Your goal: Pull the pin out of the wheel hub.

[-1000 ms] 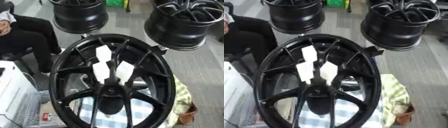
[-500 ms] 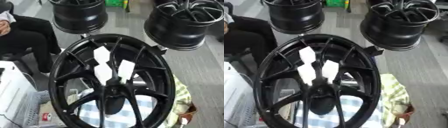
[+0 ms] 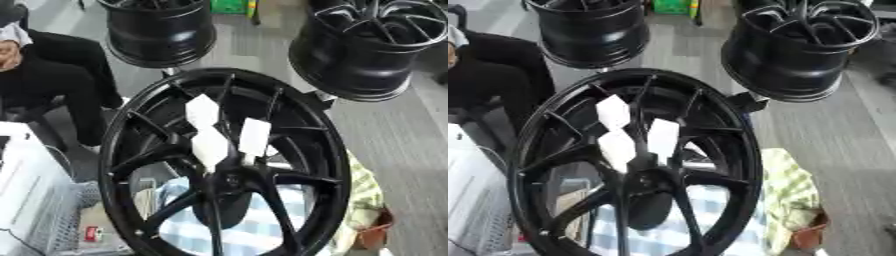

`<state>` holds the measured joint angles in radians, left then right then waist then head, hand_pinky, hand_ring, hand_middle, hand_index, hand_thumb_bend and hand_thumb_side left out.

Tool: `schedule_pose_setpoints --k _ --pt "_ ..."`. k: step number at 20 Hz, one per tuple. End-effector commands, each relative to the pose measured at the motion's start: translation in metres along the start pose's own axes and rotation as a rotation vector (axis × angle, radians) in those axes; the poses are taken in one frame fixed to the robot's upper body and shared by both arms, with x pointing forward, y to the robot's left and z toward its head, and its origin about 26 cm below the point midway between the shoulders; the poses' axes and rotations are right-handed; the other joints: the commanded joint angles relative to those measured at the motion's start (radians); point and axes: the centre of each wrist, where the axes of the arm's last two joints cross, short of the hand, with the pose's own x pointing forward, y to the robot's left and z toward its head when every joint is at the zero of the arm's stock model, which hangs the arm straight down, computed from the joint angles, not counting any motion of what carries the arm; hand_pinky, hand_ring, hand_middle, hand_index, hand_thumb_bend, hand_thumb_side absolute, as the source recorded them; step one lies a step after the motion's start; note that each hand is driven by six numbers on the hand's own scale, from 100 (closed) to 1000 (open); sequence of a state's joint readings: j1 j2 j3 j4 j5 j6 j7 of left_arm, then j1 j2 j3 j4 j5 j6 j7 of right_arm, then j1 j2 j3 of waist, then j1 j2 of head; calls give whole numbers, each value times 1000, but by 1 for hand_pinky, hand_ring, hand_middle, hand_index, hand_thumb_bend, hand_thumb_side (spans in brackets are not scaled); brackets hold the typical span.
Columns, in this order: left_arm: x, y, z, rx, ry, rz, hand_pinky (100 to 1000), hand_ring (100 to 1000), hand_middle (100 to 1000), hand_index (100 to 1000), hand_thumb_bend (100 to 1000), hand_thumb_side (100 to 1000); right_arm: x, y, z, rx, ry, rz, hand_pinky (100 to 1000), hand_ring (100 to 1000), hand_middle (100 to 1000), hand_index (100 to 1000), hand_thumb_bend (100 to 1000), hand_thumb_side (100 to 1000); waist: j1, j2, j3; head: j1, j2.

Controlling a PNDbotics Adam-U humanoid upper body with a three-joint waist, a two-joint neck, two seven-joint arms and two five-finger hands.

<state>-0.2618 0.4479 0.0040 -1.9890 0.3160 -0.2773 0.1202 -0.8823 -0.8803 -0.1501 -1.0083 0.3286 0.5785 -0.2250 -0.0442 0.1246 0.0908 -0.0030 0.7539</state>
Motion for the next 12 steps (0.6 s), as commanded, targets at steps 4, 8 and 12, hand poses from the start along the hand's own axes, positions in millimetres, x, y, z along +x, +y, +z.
schedule_pose_setpoints --k 4,8,12 --pt "7 4 -6 -15 -30 -24 785 754 657 810 100 573 32 -37 28 -6 -215 -135 735 635 600 720 454 189 1 -12 0 3 -11" --pt "7 5 -7 -16 -35 -26 785 754 657 810 100 571 46 -41 55 22 -336 -165 737 633 596 716 462 174 1 -11 0 2 -13" --pt "7 5 -7 -16 -37 -27 785 754 657 810 100 571 56 -45 81 46 -431 -182 739 632 595 714 465 167 2 -9 -1 2 -14"
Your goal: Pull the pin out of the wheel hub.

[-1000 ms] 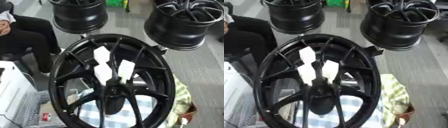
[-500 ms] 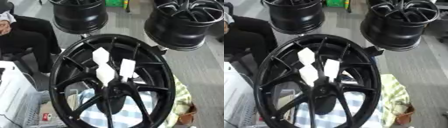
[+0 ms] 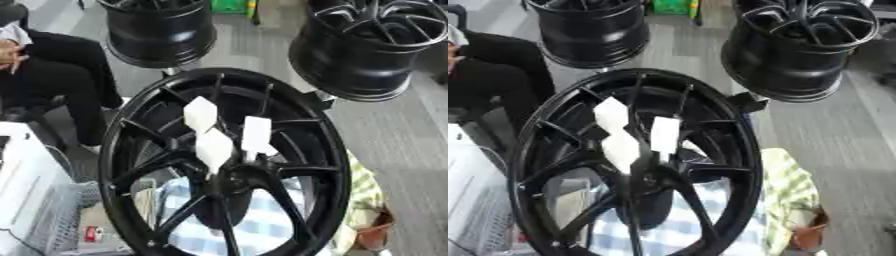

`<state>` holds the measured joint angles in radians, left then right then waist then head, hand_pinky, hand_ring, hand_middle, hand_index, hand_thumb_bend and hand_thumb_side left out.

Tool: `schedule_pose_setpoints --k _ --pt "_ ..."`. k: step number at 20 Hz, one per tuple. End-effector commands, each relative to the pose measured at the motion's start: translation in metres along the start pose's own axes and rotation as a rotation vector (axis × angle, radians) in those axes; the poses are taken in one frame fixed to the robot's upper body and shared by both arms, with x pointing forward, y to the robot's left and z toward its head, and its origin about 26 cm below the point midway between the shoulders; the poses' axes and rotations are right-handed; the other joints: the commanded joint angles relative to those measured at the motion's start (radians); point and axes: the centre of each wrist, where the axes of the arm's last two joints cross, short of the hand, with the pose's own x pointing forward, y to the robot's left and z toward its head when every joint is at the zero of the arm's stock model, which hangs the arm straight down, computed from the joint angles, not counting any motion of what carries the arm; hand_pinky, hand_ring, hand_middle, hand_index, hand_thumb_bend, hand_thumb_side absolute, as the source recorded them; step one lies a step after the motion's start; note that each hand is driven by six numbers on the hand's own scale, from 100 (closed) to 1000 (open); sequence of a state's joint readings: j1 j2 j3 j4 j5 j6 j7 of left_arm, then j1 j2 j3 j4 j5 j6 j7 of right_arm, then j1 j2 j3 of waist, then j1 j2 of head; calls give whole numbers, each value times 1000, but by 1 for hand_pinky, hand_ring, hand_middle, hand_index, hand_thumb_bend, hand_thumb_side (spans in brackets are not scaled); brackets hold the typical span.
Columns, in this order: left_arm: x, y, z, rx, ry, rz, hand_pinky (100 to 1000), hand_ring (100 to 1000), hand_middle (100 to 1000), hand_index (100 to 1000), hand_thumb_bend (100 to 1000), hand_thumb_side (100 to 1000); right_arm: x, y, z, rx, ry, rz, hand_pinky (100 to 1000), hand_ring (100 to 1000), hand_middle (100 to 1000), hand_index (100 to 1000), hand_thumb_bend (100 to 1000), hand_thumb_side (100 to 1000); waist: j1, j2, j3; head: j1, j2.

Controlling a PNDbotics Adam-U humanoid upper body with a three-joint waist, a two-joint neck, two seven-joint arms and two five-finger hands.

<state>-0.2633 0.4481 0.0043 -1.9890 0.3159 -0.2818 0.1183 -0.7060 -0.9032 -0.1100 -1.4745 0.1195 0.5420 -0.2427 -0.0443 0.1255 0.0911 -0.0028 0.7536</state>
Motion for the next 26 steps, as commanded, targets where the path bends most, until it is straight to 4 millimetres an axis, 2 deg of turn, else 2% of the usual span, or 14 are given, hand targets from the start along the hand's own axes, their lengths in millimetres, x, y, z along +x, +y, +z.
schedule_pose_setpoints --k 1,9,18,26 --pt "7 5 -7 -14 -31 -28 785 754 657 810 100 571 27 -20 11 -21 -109 -7 739 633 596 714 469 166 2 -10 -1 2 -15" --pt "7 5 -7 -13 -35 -28 785 754 658 810 100 571 47 -17 38 8 -201 -22 739 633 595 714 476 157 3 -7 -2 0 -16" --pt "7 5 -8 -11 -42 -27 785 754 658 810 100 568 60 -8 73 12 -267 -80 736 635 596 713 482 152 5 -3 -1 0 -17" --pt "7 5 -8 -8 -42 -28 785 754 658 810 100 567 64 -7 78 16 -272 -80 737 637 597 714 477 156 6 -3 -2 -2 -21"
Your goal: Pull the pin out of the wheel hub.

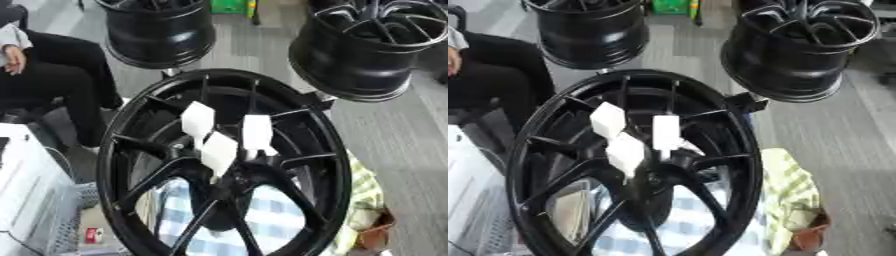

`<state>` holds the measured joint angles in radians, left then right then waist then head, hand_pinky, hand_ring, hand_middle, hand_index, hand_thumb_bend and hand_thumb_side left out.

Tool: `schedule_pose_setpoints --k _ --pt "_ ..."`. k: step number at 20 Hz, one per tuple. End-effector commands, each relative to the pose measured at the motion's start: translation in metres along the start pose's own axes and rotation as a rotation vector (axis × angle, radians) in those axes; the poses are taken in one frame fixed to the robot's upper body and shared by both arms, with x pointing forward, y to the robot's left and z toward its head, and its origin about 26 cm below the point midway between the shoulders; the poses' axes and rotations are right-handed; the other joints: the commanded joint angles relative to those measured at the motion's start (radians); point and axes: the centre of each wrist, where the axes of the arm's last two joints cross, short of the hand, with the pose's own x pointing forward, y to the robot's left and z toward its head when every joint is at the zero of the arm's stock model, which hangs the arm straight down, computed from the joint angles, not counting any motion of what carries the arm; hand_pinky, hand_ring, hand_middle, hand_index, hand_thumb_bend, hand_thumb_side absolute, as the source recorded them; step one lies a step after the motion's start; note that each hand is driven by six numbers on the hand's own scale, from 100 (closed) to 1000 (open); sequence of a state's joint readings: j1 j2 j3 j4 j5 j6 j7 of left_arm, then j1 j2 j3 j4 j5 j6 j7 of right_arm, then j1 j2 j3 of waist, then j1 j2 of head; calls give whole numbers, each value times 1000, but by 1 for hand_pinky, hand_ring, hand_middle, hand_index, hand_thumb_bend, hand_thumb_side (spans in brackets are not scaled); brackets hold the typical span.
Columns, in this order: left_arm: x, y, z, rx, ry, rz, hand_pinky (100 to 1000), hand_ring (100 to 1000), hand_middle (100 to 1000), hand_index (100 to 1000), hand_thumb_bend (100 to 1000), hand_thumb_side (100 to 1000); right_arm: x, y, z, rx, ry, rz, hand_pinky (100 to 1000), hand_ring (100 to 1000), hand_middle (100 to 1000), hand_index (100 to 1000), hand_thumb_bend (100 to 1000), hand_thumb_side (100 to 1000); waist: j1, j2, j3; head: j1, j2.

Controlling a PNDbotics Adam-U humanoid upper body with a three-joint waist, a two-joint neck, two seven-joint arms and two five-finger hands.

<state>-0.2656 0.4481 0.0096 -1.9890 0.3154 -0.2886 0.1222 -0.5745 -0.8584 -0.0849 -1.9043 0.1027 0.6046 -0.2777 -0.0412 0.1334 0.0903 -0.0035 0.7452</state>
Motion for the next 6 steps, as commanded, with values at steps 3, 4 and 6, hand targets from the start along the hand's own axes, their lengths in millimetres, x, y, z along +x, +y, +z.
schedule_pose_setpoints --k 3,4,6 --pt "7 4 -7 -16 -32 -25 785 754 658 810 100 567 10 -8 -1 -22 -35 14 737 637 597 715 477 157 2 -11 -1 -1 -12" --pt "7 4 -7 -16 -31 -25 785 754 658 810 100 567 10 -8 -1 -21 -36 15 738 637 598 715 476 158 2 -11 -1 -1 -12" --pt "7 4 -7 -15 -32 -25 785 754 658 810 100 567 11 -8 -1 -17 -37 17 738 638 598 716 475 160 2 -12 -1 -1 -12"
